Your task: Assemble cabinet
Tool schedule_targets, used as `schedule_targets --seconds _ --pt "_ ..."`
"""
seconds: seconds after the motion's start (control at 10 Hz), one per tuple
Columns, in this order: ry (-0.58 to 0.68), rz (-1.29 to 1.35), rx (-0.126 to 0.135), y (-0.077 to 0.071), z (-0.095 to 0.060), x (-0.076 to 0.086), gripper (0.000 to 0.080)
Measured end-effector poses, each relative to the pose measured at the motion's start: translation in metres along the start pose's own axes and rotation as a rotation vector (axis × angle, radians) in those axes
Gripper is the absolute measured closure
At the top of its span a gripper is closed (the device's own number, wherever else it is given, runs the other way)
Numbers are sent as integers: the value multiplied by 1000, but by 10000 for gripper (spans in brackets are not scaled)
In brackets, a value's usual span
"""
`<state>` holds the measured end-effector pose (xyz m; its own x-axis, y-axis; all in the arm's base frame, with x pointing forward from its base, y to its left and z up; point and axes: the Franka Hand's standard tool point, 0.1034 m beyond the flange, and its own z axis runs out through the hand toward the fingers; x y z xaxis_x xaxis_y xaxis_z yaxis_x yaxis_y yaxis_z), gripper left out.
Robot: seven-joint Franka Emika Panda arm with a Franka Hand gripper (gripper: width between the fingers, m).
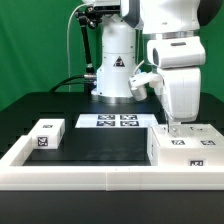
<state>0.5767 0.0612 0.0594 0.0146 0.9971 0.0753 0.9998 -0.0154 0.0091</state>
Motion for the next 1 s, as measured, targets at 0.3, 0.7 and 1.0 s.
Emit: schedule_targets --seconds 0.3,0.7,1.0 --pt "-4 -1 18 0 0 0 729" --pt "-8 -8 35 0 1 -1 729" --pt "-7 -8 37 0 2 -1 351"
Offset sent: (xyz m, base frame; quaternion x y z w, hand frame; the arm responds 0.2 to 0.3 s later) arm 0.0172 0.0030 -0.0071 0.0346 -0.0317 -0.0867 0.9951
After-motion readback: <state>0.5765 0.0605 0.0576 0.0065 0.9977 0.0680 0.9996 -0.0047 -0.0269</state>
